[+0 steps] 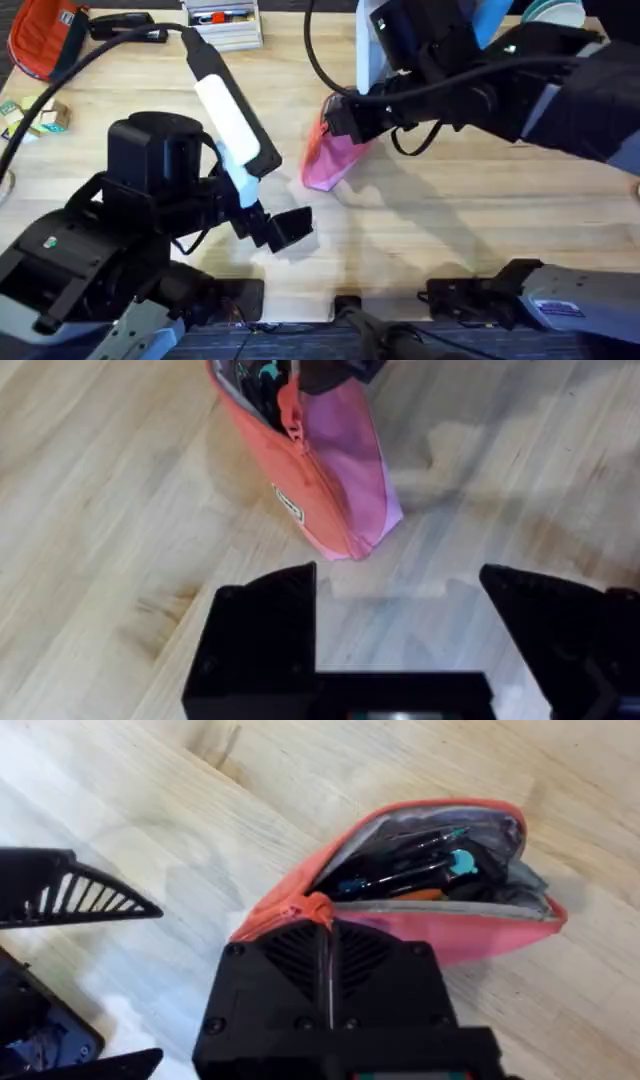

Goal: Unzip the bag, pick up the pens from the table one at a time and place them inside, then zip the bag closed.

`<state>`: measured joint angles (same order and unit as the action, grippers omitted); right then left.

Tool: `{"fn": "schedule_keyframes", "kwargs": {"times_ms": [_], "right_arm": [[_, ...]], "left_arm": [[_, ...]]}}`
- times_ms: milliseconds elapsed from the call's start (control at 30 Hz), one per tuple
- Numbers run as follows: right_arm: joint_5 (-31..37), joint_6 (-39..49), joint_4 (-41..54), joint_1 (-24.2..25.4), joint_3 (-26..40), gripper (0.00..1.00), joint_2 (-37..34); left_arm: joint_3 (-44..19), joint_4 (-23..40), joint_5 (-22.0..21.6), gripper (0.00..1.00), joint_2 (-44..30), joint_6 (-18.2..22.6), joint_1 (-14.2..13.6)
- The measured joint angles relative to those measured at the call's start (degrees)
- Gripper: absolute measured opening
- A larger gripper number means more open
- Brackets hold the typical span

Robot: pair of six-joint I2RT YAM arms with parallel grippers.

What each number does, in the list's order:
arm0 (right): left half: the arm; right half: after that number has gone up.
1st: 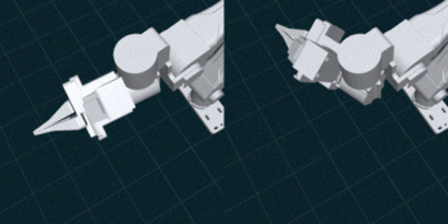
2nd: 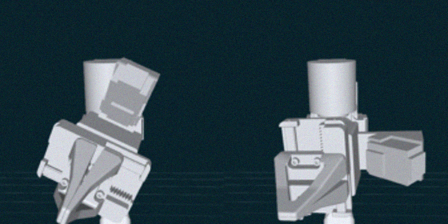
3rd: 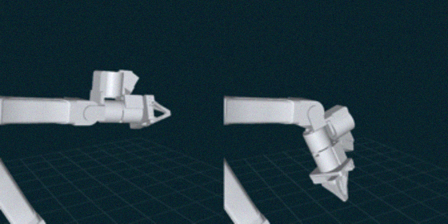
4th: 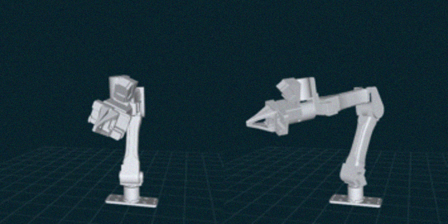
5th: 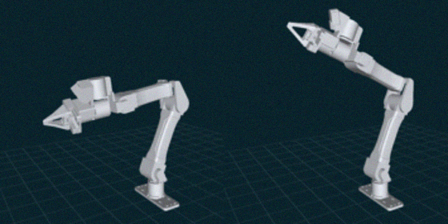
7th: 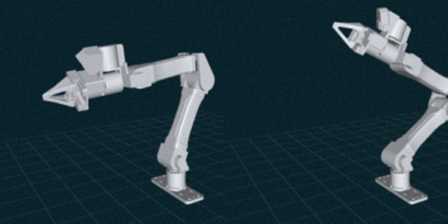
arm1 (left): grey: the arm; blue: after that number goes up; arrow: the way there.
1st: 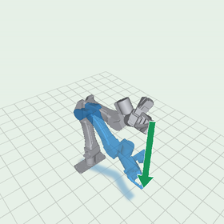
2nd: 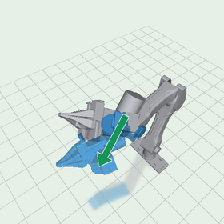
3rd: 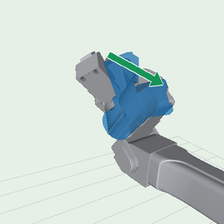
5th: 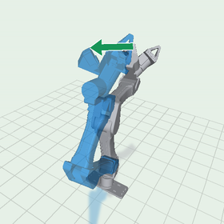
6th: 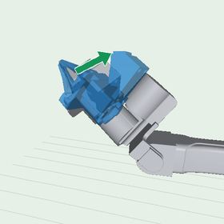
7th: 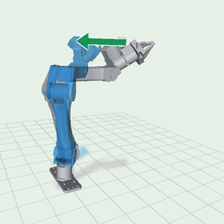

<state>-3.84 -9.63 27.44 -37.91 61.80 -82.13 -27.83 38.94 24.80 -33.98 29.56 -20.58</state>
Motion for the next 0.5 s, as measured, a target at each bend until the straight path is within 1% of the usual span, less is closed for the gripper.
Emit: {"fn": "schedule_keyframes", "kwargs": {"times_ms": [267, 500], "right_arm": [[0.0, 0.2, 0.0, 0.0, 0.0, 0.029, 0.0], [0.0, 0.2, -0.2, 0.0, 0.0, 0.03, 0.0]], "left_arm": [[1.8, -4.8, -0.2, 0.993, -1.0, 0.0, 0.0], [2.4, -11.5, -0.2, 0.993, -8.3, 0.0, 0.0]]}}
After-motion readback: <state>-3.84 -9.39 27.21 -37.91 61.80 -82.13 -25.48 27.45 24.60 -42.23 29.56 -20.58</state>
